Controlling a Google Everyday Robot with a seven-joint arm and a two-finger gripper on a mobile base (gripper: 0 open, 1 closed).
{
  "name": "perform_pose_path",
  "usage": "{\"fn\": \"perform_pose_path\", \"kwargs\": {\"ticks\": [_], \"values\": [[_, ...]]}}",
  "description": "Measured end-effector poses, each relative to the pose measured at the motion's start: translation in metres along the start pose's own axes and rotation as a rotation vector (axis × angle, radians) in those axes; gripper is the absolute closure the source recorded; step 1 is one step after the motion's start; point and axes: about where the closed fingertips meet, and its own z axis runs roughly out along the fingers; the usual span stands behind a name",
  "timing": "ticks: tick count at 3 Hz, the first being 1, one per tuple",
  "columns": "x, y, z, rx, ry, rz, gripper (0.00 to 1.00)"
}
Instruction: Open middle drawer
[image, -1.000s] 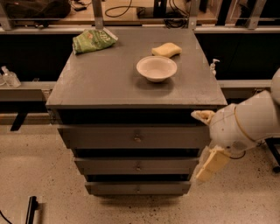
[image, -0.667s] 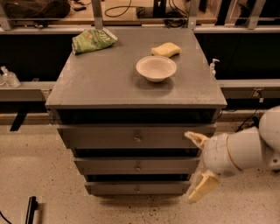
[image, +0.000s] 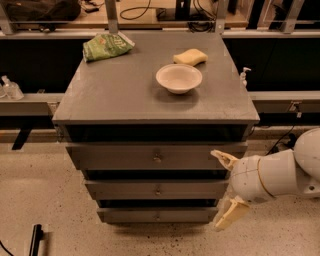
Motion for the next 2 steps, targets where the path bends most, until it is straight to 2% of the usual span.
{"fn": "perform_pose_path", "kwargs": {"ticks": [1,2], "values": [[0.016,0.014,0.043,-0.084,-0.018,-0.023,0.00],[0.058,0.049,0.116,-0.204,-0.003,-0.047,0.00]]}}
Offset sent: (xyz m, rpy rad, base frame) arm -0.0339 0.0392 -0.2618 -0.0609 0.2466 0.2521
